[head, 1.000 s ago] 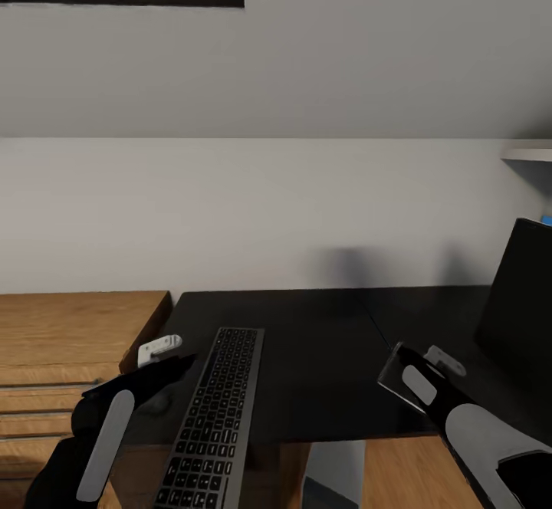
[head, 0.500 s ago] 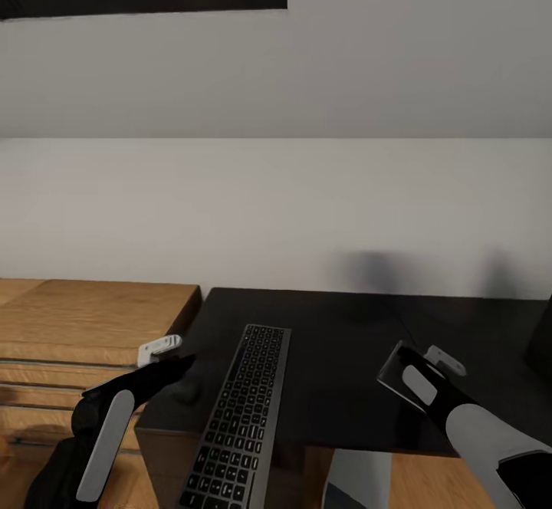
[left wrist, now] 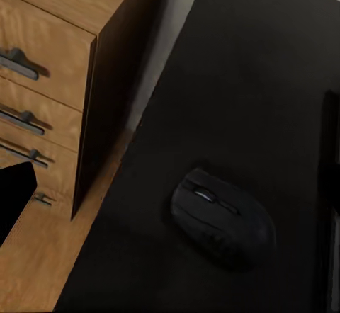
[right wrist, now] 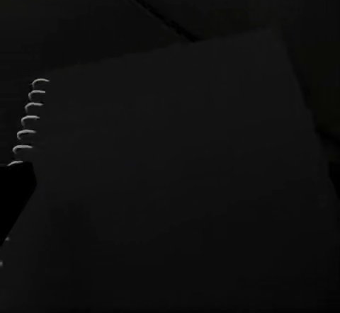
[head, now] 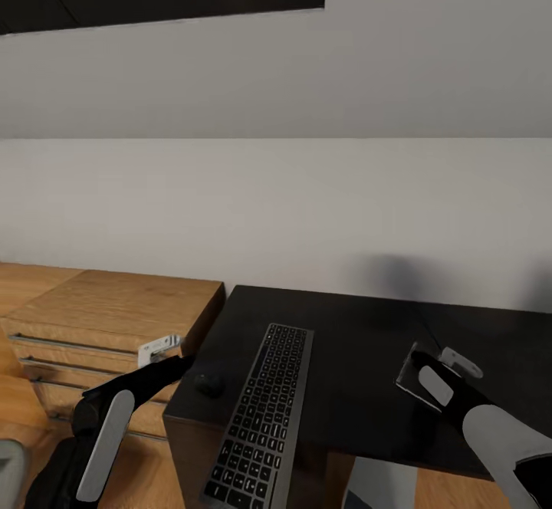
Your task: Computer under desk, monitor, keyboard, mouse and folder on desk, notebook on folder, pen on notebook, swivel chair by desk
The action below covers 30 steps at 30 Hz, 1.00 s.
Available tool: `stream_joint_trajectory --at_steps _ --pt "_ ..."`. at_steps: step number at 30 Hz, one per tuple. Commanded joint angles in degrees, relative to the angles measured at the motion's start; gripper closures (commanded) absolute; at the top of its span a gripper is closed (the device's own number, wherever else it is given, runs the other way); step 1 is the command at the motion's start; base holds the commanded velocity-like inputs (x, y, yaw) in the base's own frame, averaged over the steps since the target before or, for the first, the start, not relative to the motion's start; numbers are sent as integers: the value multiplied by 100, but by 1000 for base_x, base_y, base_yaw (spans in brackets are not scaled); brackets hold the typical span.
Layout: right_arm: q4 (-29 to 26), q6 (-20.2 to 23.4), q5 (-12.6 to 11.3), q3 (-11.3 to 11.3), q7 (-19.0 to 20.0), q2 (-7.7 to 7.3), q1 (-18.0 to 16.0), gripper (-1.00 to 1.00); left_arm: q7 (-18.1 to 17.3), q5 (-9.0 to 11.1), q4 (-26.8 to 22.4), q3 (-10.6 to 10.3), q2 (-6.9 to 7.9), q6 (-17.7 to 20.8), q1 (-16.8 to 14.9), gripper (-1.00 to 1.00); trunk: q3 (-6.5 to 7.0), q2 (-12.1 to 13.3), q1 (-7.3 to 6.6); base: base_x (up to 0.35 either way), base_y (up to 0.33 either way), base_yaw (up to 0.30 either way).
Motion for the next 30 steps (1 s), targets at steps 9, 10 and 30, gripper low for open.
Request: stream_joint_trajectory --at_steps 9,10,30 --pt "1 -14 -255 -16 -13 365 4 -100 48 59 -4 -3 0 22 -6 -100 -8 -3 0 0 0 156" --pt "1 -14 -255 -16 -14 365 5 -100 48 61 -4 -2 0 22 -6 -100 -8 -3 0 0 0 70" --pt "-8 -39 -240 -9 -5 365 4 -100 48 63 -4 -9 0 22 -6 -100 -8 -3 0 0 0 7"
